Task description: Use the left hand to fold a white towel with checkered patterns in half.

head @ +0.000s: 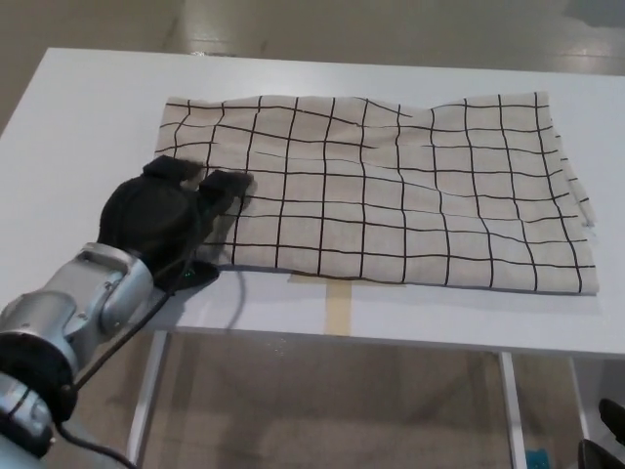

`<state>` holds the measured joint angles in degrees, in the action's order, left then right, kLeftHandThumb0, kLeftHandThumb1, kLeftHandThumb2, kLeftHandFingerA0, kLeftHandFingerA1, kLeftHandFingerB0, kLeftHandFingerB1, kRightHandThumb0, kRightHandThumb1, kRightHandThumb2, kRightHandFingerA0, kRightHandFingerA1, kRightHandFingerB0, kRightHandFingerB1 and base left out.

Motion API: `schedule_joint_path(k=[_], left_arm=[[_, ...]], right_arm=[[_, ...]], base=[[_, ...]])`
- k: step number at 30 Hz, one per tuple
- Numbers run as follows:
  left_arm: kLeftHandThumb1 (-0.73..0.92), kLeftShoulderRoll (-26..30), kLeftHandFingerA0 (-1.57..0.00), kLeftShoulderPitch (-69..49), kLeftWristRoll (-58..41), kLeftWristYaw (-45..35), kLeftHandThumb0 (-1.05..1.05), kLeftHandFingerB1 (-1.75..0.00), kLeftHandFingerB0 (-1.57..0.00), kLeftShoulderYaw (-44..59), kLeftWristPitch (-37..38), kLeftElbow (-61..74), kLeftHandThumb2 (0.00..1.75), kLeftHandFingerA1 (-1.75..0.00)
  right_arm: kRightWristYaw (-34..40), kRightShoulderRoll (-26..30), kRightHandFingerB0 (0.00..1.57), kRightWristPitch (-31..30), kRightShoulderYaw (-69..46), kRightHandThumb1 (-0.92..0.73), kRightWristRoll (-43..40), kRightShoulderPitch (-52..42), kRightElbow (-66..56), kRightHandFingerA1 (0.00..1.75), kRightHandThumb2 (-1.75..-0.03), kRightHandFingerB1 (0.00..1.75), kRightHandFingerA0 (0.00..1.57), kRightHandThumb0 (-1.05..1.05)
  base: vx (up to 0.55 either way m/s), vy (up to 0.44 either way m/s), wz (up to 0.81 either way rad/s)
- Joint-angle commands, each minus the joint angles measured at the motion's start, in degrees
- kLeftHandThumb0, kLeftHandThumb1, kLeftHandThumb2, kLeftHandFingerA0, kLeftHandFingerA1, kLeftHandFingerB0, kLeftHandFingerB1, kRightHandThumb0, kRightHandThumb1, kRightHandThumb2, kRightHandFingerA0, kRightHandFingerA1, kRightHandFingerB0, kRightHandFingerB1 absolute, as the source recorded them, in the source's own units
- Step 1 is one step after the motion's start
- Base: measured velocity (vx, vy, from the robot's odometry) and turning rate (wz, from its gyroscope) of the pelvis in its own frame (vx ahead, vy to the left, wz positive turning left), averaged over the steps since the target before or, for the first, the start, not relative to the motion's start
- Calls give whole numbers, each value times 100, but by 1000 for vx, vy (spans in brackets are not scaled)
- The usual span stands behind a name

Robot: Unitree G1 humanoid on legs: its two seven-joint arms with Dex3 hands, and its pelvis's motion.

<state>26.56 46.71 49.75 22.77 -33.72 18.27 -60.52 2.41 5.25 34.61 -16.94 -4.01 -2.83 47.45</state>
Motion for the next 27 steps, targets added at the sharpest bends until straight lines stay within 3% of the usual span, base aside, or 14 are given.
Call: schedule_joint_path(k=[1, 2, 3, 4, 5, 6, 7, 10, 11, 19, 20, 21, 27], left_arm=[[52, -233, -54, 259, 452, 294, -46, -66, -55, -408, -585, -461, 55, -83], [52, -244, -54, 278, 453, 313, -46, -66, -55, -426, -602, -483, 55, -83], [56, -274, -61, 320, 477, 386, -43, -83, -59, -463, -661, -523, 57, -89], [46, -324, -75, 391, 482, 512, -39, -92, -76, -529, -732, -598, 85, -93], [46, -350, -75, 430, 465, 574, -39, -92, -76, -558, -752, -637, 85, -93], [61, -378, -76, 435, 421, 641, -35, -126, -75, -539, -734, -659, 60, -139], [63, -421, -65, 432, 326, 732, -39, -150, -65, -494, -683, -690, 59, -160], [66, -481, -70, 425, 182, 744, -39, -154, -62, -415, -627, -712, 58, -166], [70, -492, -67, 403, 127, 759, -28, -161, -54, -370, -586, -697, 53, -175], [70, -305, -69, 330, -94, 884, -24, -161, -54, -103, -165, -417, 54, -175], [49, -213, -107, 353, -164, 865, -31, -129, -87, -23, -11, -318, 79, -141], [66, -41, -73, 377, -223, 923, -21, -166, -60, 88, 238, -139, 55, -175], [65, 505, -75, 331, -109, 1410, -22, -169, -57, 262, 751, 363, 58, -175]], right_arm=[[16, -19, 48, -47, -18, -69, -113, -108, -181, 48, -62, 38, 47, -52], [22, -18, 48, -56, -15, -69, -109, -109, -197, 48, -62, 38, 47, -52], [50, -11, 48, -65, -5, -69, -81, -107, -223, 48, -62, 38, 47, -52], [90, 1, 49, -67, 12, -69, -36, -101, -252, 48, -62, 38, 47, -52], [106, 10, 49, -61, 21, -69, -13, -96, -260, 48, -62, 38, 47, -52], [127, 18, 48, -49, 23, -69, 4, -74, -225, 48, -62, 38, 47, -52], [155, 27, 48, -26, 24, -69, 22, -41, -168, 48, -62, 38, 47, -52], [177, 34, 48, 30, 28, -69, 35, -21, -119, 48, -62, 38, 47, -52], [158, 31, 48, 57, 22, -69, 16, -18, -98, 48, -62, 38, 47, -52], [70, 6, 49, 67, 21, -69, -71, 1, -98, 48, -62, 38, 47, -53], [85, 10, 49, 72, 24, -69, -60, -5, -104, 47, -62, 38, 46, -53], [92, 29, 49, 70, 31, -69, -40, -20, -112, 46, -62, 38, 46, -53], [18, 74, 49, 45, 25, -69, -84, 43, -98, 46, -62, 38, 47, -53]], base=[[0, 0, 0], [0, 0, 0], [0, 0, 0], [0, 0, 0], [0, 0, 0], [0, 0, 0], [0, 0, 0], [0, 0, 0], [0, 0, 0], [0, 0, 0], [0, 0, 0], [0, 0, 0], [0, 0, 0]])
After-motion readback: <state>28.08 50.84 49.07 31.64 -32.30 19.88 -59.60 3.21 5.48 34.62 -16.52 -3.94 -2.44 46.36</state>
